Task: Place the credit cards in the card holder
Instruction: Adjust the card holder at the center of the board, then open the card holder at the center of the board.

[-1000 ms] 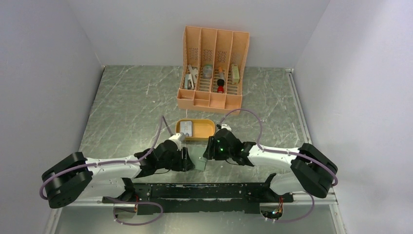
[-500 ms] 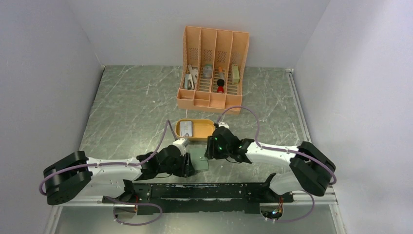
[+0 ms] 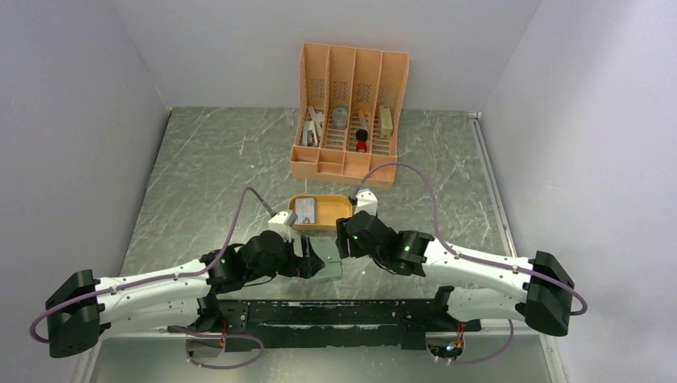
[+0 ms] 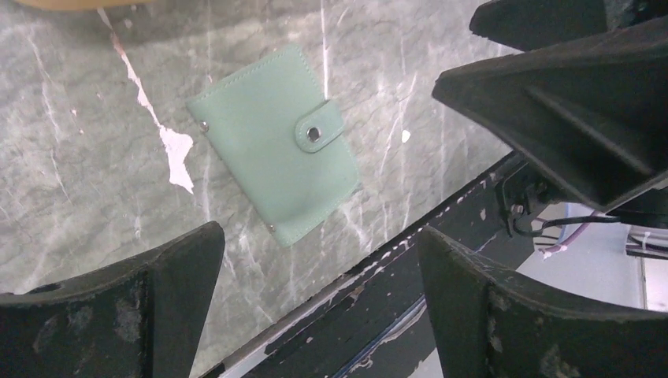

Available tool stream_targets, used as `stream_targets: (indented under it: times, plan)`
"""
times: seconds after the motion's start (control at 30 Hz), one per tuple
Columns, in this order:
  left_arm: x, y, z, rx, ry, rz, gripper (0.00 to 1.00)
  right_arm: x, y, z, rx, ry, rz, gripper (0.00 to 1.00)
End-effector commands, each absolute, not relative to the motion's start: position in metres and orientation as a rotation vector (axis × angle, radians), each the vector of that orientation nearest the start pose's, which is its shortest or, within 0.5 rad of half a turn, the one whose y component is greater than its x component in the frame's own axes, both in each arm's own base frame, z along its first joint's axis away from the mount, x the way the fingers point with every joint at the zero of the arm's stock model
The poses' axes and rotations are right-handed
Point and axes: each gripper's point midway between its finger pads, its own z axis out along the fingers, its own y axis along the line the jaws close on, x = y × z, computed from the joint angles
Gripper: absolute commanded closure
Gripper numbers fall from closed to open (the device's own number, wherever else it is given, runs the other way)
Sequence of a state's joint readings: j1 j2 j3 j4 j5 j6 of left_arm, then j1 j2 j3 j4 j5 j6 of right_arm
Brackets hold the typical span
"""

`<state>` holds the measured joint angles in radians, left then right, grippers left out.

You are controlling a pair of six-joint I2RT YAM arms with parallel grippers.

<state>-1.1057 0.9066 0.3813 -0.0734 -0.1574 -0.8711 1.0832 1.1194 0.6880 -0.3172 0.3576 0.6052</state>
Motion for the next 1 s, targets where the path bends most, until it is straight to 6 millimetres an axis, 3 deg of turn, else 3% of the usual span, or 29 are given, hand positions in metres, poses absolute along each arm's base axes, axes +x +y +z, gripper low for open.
stream_targets:
  times: [0.0,0.13,0.23,0.37,0.47,0.6,0.8,0.97]
  plan:
    - [0.139,-0.262,0.110,0.154,2.269,-0.886,0.03,0.195,0.240,0.126,-0.215,2.220,0.320,0.33]
    - [0.140,-0.263,0.125,0.154,2.201,-0.938,0.03,0.195,0.241,0.129,-0.043,2.197,0.438,0.26]
    - [0.142,-0.259,0.134,0.131,2.137,-0.974,0.03,0.188,0.256,0.131,-0.101,2.187,0.630,0.25]
    - [0.140,-0.254,0.137,0.119,2.090,-1.018,0.02,0.180,0.263,0.129,-0.237,2.191,0.655,0.23]
    - [0.136,-0.252,0.122,0.064,2.146,-1.024,0.03,0.176,0.263,0.114,-0.300,2.250,0.536,0.23]
    - [0.121,-0.265,0.098,0.122,2.239,-1.074,0.03,0.168,0.265,0.091,-0.341,2.316,0.386,0.27]
    - [0.112,-0.282,0.086,0.114,2.268,-1.195,0.07,0.153,0.277,0.072,-0.335,2.353,0.422,0.34]
    - [0.115,-0.278,0.080,0.051,2.266,-1.199,0.10,0.145,0.281,0.058,-0.324,2.384,0.448,0.39]
